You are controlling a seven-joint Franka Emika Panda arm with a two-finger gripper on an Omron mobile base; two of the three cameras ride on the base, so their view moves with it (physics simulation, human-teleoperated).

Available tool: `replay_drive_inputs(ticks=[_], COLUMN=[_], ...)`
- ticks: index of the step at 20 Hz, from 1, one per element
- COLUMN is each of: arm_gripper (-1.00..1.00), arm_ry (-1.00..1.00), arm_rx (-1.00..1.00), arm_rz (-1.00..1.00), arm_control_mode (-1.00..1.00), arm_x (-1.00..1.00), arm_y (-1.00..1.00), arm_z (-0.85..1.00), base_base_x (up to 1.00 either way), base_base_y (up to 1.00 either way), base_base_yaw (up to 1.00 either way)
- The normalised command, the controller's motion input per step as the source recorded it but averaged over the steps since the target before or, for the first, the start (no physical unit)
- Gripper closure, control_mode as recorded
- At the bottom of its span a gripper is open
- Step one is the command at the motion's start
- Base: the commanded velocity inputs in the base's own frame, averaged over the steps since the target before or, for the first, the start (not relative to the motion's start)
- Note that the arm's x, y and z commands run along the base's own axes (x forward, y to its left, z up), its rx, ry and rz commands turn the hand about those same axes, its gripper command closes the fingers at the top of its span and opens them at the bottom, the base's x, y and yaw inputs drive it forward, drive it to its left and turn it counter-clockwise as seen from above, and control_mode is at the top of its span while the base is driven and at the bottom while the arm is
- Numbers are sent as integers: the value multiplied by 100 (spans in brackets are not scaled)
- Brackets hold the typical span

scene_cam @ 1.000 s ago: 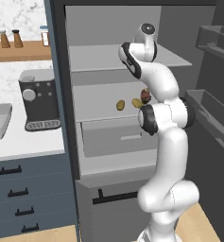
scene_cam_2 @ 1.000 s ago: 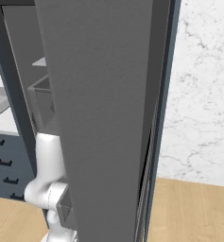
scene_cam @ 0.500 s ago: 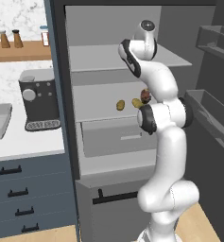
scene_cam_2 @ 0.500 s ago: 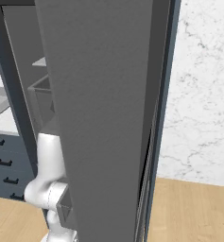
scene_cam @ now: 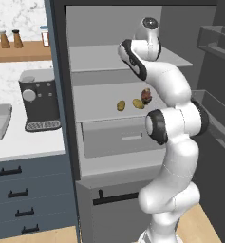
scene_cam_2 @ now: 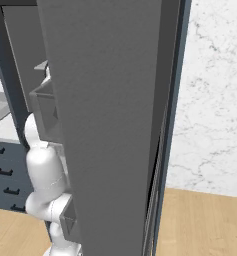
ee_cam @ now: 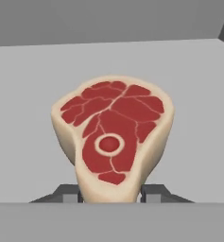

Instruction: Place one potato and one steak in each tupperware on the nearby counter, to pack two identical lunches.

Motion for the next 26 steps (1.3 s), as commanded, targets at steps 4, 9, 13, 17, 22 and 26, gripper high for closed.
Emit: replay_drive_inputs(ticks=[4, 9, 13, 17, 22, 26], arm_gripper=[100, 100, 100, 100, 100, 100], arm_ry=[-5, 0, 0, 0, -1, 0], arm_rx=[0, 0, 0, 2, 0, 0], arm_rz=[0, 0, 0, 0, 0, 0], arm_control_mode=[-100, -100, -100, -100, -100, -100], arm_x=[-100, -100, -100, -100, -100, -100], arm_y=[16, 24, 4, 0, 0, 3], arm_z=[19, 3, 2, 4, 2, -15], base_base_x=[0, 0, 0, 0, 0, 0], base_base_y=[0, 0, 0, 0, 0, 0], base_base_yaw=[0, 0, 0, 0, 0, 0])
